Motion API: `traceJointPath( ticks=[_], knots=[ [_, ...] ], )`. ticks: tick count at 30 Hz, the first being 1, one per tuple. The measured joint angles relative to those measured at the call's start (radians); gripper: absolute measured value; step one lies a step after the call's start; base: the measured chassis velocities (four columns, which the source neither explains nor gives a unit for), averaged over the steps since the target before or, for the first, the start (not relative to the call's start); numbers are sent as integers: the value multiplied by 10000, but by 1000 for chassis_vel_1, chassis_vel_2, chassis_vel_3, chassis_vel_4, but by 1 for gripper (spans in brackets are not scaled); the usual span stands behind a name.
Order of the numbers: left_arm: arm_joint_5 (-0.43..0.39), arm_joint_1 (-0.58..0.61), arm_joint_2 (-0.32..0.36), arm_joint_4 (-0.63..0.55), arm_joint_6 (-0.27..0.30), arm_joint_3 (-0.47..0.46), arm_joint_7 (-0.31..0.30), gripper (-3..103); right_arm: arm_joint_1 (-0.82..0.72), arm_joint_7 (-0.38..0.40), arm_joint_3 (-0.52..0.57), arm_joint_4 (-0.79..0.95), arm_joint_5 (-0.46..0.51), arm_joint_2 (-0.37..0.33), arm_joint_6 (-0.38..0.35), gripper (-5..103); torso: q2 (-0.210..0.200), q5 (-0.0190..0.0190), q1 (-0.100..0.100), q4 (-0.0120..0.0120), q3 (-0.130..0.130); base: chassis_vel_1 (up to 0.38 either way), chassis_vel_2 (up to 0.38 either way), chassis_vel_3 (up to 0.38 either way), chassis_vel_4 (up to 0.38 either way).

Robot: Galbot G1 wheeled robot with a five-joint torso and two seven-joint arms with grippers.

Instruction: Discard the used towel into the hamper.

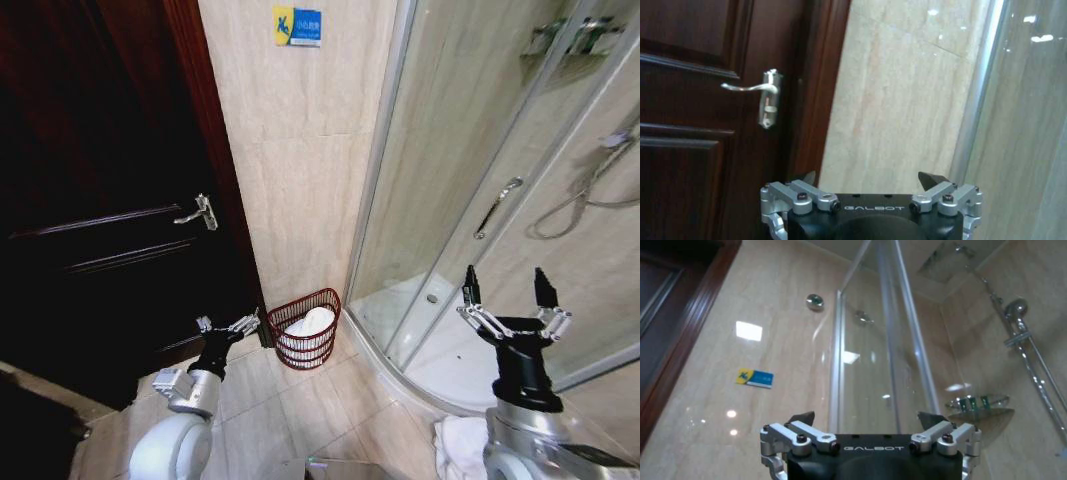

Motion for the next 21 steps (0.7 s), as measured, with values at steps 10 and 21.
traceJointPath(
  ticks=[10,21],
  knots=[
    [0,1,-4,-1,0,2,1,100,150,-224,-7,-5,24,-73,306,100,1,5,-2,1,-1,-156,-177,170,158],
    [0,0,0,0,0,-2,-1,100,355,58,137,-5,21,-251,226,100,0,-6,0,1,0,8,3,-31,-42]
  ],
)
